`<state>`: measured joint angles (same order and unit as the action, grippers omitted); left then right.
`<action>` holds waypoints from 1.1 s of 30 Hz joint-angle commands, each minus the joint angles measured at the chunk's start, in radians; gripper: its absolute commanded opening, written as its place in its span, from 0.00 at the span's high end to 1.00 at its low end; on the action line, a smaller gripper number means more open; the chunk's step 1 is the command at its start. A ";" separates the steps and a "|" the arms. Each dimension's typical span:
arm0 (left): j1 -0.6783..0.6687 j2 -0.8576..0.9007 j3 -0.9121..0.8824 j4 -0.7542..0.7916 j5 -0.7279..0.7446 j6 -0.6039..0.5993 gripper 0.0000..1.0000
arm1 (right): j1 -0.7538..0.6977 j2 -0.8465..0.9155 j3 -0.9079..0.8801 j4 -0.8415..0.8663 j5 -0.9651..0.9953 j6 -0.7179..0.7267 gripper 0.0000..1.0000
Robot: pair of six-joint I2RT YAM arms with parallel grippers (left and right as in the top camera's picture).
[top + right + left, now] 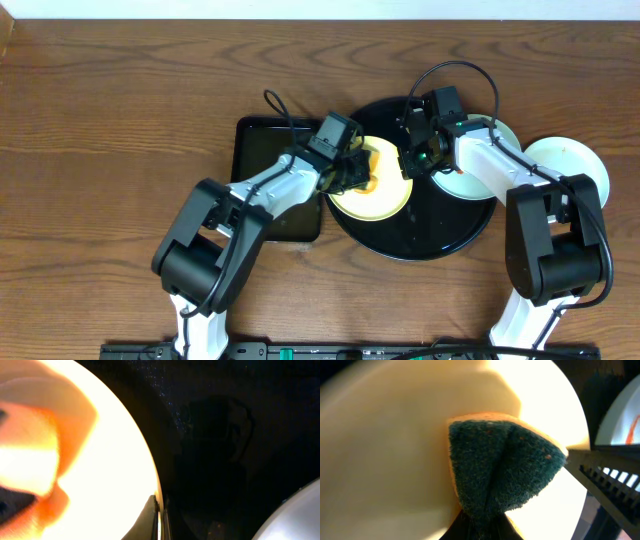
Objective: Clean dirty plates on tray and stack at the side
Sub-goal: 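Scrub the yellow plate with the sponge in the left gripper, then dip the sponge back into the water tray with the left gripper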
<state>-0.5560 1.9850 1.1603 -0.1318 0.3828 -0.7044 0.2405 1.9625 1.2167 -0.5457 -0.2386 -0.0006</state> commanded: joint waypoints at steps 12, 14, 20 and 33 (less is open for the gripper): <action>0.071 -0.251 -0.023 -0.127 -0.171 0.193 0.93 | 0.043 0.024 -0.020 -0.021 -0.050 0.007 0.99; 0.099 -0.255 -0.023 -0.155 -0.171 0.193 0.93 | 0.043 0.024 -0.020 -0.023 -0.050 0.007 0.99; 0.203 -0.255 -0.024 -0.257 -0.179 0.193 0.93 | 0.043 0.024 -0.020 -0.023 -0.050 0.007 0.99; 0.262 -0.184 -0.068 -0.309 -0.215 0.258 0.93 | 0.043 0.024 -0.020 -0.023 -0.050 0.007 0.99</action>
<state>-0.2939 1.7508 1.1275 -0.4377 0.1844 -0.4713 0.2405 1.9625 1.2167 -0.5488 -0.2386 -0.0006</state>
